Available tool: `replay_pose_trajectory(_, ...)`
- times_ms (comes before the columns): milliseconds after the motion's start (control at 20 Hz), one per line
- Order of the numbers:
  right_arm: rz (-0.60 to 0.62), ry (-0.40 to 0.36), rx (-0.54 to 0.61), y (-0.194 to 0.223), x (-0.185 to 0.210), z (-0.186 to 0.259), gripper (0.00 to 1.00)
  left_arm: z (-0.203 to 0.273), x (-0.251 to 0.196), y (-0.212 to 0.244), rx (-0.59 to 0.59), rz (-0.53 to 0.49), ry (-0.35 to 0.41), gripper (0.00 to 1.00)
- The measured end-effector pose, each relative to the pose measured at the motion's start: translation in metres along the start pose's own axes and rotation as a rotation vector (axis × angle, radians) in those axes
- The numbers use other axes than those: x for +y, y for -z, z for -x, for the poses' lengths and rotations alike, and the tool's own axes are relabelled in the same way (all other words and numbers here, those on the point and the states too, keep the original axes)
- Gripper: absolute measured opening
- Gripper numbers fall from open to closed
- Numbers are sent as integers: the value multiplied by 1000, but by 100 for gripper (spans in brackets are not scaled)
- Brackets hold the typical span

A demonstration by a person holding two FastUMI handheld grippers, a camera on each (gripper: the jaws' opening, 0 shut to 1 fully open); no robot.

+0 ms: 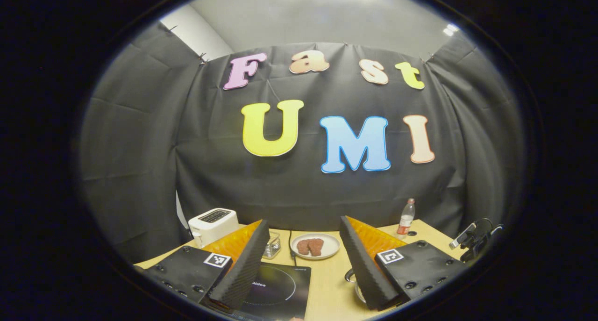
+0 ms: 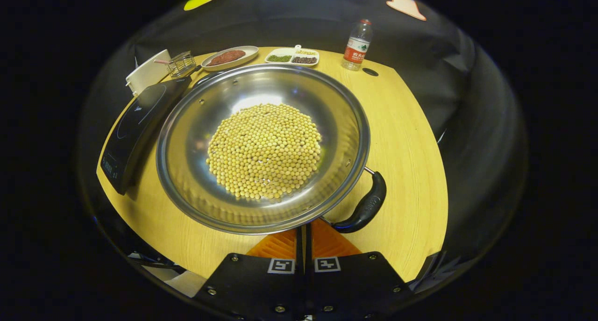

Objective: First push the handle of the pot to place it horizontally, then grasp the pot with both hands and set it on the induction cooktop.

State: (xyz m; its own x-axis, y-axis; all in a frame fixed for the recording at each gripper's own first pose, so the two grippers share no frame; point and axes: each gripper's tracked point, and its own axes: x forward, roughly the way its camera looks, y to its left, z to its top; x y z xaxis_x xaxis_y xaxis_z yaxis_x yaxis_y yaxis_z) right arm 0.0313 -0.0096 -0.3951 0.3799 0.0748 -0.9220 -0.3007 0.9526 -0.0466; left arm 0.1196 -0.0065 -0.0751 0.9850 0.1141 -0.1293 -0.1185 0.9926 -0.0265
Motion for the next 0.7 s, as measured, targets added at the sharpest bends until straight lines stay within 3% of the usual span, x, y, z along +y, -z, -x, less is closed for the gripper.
replay_pose_trajectory(100, 6, 17, -21, -8, -10, -6, 1, 0, 0, 1, 3, -8, -11, 91)
replay_pose_trajectory(200, 5, 27, -36, -16, -17, -11, 1, 1, 0, 2, 10, -18, -23, 100)
replay_pose_trajectory(300, -4, 32, -47, -23, -22, -16, 1, 2, -1, 5, 22, -27, -32, 100)
replay_pose_trajectory(350, -8, 32, -51, -26, -24, -18, 1, 0, -1, 6, 26, -30, -37, 91)
replay_pose_trajectory(400, -10, 31, -54, -28, -24, -20, 1, 0, 0, 7, 29, -33, -43, 100)
replay_pose_trajectory(450, -11, 31, -59, -31, -24, -22, 1, 0, 0, 8, 31, -35, -49, 100)
replay_pose_trajectory(500, -9, 31, -63, -33, -25, -24, 1, 1, 0, 10, 34, -36, -55, 91)
replay_pose_trajectory(700, -13, 59, -85, -45, -31, -32, 1, 3, 5, 13, 45, -42, -78, 91)
